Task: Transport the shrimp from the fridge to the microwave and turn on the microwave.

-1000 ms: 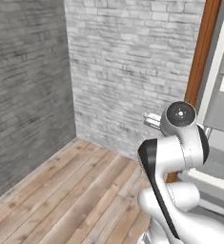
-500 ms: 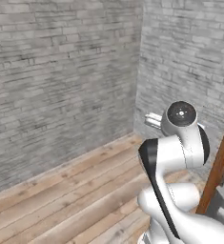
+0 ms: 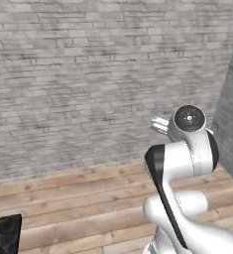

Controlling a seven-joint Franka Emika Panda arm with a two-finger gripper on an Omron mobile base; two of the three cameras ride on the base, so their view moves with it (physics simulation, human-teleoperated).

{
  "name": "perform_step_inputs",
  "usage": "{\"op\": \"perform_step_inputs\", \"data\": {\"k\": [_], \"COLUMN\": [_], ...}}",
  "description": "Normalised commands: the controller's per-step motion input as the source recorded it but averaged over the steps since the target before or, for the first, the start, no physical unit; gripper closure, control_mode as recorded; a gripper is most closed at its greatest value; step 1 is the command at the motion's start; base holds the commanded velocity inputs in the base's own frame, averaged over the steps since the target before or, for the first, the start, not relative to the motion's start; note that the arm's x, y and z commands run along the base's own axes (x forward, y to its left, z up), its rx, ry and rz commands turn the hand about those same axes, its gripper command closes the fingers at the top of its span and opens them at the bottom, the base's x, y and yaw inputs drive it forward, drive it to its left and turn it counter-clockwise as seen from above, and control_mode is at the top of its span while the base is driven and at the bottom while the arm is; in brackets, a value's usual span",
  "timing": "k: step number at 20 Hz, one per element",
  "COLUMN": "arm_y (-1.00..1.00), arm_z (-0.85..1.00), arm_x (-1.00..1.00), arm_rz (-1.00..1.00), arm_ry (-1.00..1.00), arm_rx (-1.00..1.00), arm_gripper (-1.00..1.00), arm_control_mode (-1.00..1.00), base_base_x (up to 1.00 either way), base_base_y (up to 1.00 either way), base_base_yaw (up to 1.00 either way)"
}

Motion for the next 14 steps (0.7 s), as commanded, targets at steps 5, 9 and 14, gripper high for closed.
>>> {"op": "perform_step_inputs", "data": {"k": [5,9,14], "arm_y": [0.00,0.00,0.00], "arm_z": [0.00,0.00,0.00], "arm_x": [0.00,0.00,0.00], "arm_rz": [0.00,0.00,0.00], "arm_ry": [0.00,0.00,0.00], "arm_rx": [0.00,0.00,0.00], "arm_gripper": [1.00,1.00,1.00], "arm_control_mode": [1.00,1.00,1.00], "base_base_x": [0.65,0.75,0.76], "base_base_y": [-0.21,-0.47,-0.19], "base_base_yaw": [0.46,0.40,0.47]}}
